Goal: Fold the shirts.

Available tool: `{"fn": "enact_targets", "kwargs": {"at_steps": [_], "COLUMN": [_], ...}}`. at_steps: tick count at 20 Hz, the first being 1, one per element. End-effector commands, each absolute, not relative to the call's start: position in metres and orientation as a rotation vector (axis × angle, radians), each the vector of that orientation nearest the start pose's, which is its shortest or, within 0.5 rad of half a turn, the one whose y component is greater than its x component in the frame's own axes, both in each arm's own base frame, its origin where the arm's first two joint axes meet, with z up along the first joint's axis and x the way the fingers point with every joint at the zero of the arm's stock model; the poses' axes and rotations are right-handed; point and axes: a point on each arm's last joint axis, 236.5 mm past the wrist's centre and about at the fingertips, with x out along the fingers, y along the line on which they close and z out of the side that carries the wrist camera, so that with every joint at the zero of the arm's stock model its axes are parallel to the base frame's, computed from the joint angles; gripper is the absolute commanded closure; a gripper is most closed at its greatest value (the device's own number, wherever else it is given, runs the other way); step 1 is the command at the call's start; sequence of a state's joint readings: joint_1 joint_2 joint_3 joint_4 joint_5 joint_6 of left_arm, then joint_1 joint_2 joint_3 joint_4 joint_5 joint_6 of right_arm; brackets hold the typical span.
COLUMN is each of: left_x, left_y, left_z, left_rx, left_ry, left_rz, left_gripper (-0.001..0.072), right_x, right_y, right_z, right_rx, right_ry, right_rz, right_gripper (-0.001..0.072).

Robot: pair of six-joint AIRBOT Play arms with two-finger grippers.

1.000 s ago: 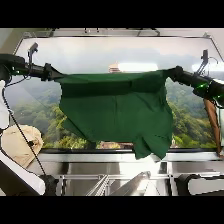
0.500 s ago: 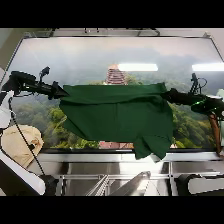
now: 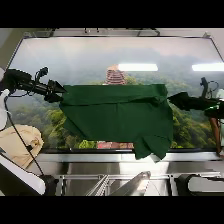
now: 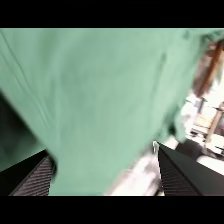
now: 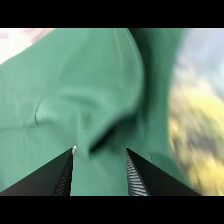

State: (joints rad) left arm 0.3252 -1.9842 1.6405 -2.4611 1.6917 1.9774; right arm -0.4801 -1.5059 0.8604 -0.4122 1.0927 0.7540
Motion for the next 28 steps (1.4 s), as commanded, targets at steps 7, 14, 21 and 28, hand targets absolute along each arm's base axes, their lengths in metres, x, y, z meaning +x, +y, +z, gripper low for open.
{"fn": "enact_targets", "kwargs": {"at_steps": [7, 14, 21, 28], "left_x": [0.268, 0.224, 0.252, 0.275], "left_y": [-0.024, -0.024, -0.006, 0.009], "left_z": [-0.05, -0.086, -0.081, -0.074], "left_rx": [-1.017, -0.94, -0.886, -0.815], "left_ry": [1.686, 1.686, 1.602, 1.524], "left_rz": [-0.46, -0.276, -0.243, -0.242], "left_gripper": [0.0008, 0.0008, 0.0008, 0.0007], "right_x": [0.216, 0.187, 0.152, 0.154], "right_y": [0.032, 0.055, 0.077, 0.075], "right_z": [-0.081, -0.073, -0.081, -0.105], "right_rx": [1.164, 1.134, 1.227, 1.286], "right_ry": [1.321, 1.295, 1.464, 1.412], "right_rz": [0.034, 0.02, -0.005, -0.102], "right_gripper": [0.0346, 0.0345, 0.0315, 0.0215]}}
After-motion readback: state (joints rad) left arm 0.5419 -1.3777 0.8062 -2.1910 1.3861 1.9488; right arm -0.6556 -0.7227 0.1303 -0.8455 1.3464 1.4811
